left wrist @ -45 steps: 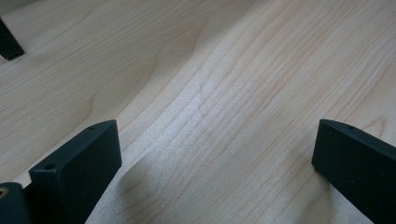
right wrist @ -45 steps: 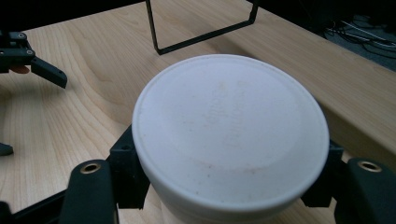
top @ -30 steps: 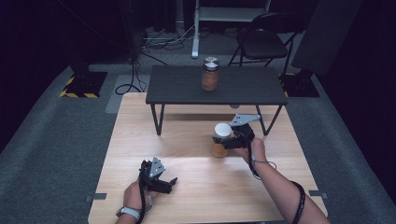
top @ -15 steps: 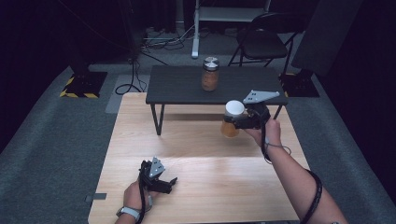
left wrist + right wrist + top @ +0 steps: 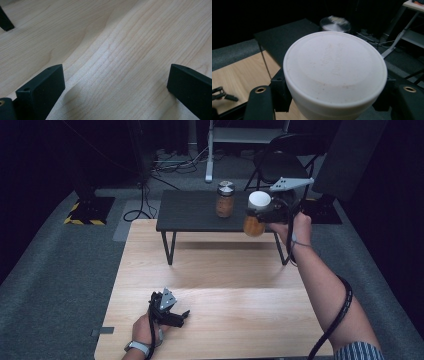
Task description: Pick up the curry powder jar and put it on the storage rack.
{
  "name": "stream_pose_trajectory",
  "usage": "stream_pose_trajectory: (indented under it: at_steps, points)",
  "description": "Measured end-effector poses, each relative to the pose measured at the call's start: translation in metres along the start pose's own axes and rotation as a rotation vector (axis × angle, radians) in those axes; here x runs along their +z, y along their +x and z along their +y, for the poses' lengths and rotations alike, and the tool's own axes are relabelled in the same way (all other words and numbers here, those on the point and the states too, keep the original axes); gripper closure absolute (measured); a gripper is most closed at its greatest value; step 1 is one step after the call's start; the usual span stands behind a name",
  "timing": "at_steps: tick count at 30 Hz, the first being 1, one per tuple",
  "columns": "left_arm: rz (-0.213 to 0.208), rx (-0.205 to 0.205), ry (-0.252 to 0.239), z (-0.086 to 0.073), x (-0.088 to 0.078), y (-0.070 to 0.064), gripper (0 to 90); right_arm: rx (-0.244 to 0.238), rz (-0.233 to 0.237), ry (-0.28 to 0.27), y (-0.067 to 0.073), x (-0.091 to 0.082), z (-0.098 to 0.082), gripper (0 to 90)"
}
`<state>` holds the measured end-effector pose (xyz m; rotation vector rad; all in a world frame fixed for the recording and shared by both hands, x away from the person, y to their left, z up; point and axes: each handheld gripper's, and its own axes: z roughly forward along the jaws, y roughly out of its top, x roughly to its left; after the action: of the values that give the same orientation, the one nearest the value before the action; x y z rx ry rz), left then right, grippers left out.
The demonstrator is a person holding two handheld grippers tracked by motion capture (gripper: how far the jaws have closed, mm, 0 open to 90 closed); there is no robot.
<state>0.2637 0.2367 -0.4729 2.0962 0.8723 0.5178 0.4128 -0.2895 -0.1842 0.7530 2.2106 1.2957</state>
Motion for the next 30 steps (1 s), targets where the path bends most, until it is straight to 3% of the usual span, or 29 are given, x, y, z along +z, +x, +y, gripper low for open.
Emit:
stream_pose_trajectory:
  at_steps: [7, 15, 23, 30]
  points:
    - [-0.003, 0.001, 0.002, 0.000, 0.000, 0.001, 0.9, 0.015, -0.059, -0.005, -0.017, 0.016, 0.023, 33.2]
    - [-0.009, -0.009, 0.006, 0.002, 0.001, 0.003, 0.9, 0.062, -0.082, 0.013, -0.038, 0.049, 0.024, 33.2]
    - [-0.008, -0.009, 0.006, 0.001, 0.001, 0.003, 0.9, 0.085, -0.066, 0.052, -0.048, 0.070, 0.020, 33.1]
    - [-0.006, -0.011, 0.006, 0.002, 0.001, 0.002, 0.9, 0.105, -0.048, 0.021, -0.056, 0.069, 0.010, 32.7]
